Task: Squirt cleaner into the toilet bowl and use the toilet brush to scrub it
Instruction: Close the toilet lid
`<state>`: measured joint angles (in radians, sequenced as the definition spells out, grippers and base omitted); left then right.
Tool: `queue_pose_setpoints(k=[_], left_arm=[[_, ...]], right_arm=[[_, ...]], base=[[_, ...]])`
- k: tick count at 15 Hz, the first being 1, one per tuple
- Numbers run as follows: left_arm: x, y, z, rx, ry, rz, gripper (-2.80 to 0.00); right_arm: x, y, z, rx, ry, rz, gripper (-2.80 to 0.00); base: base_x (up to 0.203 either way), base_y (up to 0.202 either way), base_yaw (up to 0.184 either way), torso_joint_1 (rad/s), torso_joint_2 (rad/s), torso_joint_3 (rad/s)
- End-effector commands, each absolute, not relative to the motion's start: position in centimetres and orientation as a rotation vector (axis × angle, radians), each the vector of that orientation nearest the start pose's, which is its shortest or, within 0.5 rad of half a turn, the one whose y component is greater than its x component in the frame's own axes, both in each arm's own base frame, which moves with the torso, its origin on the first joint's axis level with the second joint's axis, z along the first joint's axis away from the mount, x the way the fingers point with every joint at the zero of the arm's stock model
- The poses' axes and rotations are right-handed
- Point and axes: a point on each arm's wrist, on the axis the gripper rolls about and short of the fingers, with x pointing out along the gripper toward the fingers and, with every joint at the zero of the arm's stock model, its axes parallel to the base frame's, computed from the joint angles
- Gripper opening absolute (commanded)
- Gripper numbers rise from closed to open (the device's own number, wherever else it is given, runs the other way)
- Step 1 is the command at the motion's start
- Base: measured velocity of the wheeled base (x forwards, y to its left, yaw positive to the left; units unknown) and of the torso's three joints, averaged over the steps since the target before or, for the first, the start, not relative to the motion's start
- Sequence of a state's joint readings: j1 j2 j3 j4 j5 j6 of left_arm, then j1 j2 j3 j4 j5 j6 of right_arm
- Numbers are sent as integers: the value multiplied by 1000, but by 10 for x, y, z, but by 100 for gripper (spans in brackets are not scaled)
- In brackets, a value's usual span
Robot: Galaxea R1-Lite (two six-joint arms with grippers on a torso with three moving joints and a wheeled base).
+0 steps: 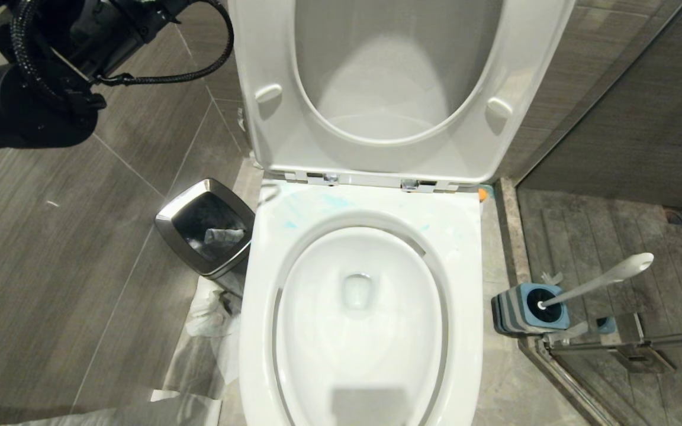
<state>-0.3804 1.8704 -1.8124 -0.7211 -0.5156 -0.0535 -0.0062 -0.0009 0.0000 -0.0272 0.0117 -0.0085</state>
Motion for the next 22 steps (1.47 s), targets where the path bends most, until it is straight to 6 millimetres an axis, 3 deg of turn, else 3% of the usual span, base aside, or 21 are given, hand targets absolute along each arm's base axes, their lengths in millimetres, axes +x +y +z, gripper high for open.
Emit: queue_pose_setpoints(k=[1, 7, 12, 16, 19, 21, 22], left_arm=[[296, -142, 417, -10, -652, -927, -280], [231, -133, 422, -52, -631, -967, -280], [158, -102, 425, -95, -619, -931, -280], [102, -68, 394, -114, -362, -841, -280], [74, -54, 358, -208, 41, -858, -280], [67, -53, 336, -358, 273, -934, -280], [76, -57, 334, -380, 284, -929, -280]], right_arm=[[-22, 0, 75, -9, -17, 6, -280], [-22, 0, 75, -9, -18, 6, -280], [-22, 0, 75, -9, -17, 6, -280], [-22, 0, 75, -9, -17, 6, -280], [-22, 0, 75, -9, -18, 6, -280], [-22, 0, 75, -9, -17, 6, -280], [-22, 0, 75, -9, -17, 6, -280]], base=[[0, 0, 0, 0, 0, 0], [0, 0, 0, 0, 0, 0], [0, 0, 0, 0, 0, 0], [0, 0, 0, 0, 0, 0], [0, 0, 0, 0, 0, 0], [0, 0, 0, 0, 0, 0], [0, 0, 0, 0, 0, 0]])
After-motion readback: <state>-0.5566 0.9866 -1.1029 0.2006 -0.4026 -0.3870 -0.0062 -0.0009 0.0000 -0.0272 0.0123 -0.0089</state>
